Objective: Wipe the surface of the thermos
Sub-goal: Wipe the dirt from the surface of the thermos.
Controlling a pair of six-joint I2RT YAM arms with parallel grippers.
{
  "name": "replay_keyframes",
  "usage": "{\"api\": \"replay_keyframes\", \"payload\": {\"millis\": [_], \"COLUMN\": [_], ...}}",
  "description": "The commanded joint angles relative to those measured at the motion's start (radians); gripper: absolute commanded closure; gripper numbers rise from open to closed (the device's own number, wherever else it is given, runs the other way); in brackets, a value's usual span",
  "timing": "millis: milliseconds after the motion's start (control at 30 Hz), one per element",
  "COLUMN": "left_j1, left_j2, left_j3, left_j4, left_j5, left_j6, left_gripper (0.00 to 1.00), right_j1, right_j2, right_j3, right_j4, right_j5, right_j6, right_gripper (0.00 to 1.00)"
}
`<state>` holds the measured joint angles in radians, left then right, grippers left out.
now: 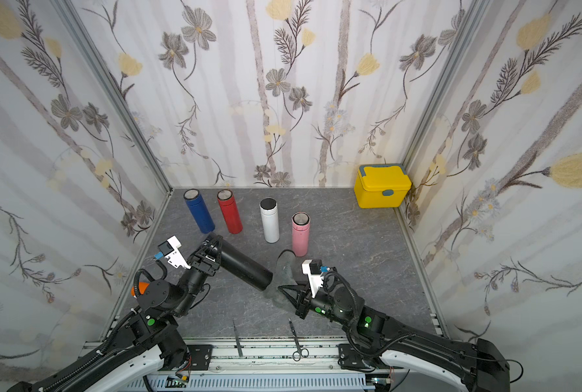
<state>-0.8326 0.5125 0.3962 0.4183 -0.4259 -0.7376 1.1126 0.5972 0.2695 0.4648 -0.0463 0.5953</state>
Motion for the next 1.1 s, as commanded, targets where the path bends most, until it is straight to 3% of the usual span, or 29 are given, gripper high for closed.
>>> {"api": "replay_keyframes", "payload": {"millis": [0, 100, 233, 367, 467, 767, 900, 1067], "left_j1": [0.002, 0.001, 0.001, 0.002, 0.003, 0.016, 0.015, 0.016], "left_j2": [-0.003, 0.011, 0.043, 0.064, 0.056, 0.023, 0.030, 0.073], "left_j3": [0.006, 0.012, 0.027, 0.044, 0.052, 0.076, 0.085, 0.076], "left_j4": [0.034, 0.055, 0.074, 0.073, 0.067, 0.049, 0.073, 0.109], "left_j5": [-0.039, -0.011, 0.022, 0.029, 0.023, 0.014, 0.046, 0.077], "left_j6": [0.017, 0.009, -0.014, -0.015, 0.001, 0.019, 0.004, -0.021], "left_gripper": [1.00, 1.00, 1.00, 1.00, 1.00, 1.00, 1.00, 1.00], "right_j1": [0.003, 0.003, 0.021, 0.064, 0.067, 0.061, 0.040, 0.015], "right_j2": [-0.068, -0.027, 0.183, 0.388, 0.452, 0.257, 0.201, 0.250], "right_j3": [-0.016, 0.006, 0.115, 0.207, 0.195, -0.009, -0.040, 0.031], "right_j4": [0.081, 0.117, 0.188, 0.171, 0.112, -0.094, -0.053, 0.037], "right_j5": [-0.008, -0.035, -0.105, -0.063, 0.007, 0.290, 0.301, 0.256], "right_j6": [0.033, 0.012, -0.045, -0.097, -0.075, 0.051, 0.039, -0.068], "right_gripper": [1.00, 1.00, 1.00, 1.00, 1.00, 1.00, 1.00, 1.00]}}
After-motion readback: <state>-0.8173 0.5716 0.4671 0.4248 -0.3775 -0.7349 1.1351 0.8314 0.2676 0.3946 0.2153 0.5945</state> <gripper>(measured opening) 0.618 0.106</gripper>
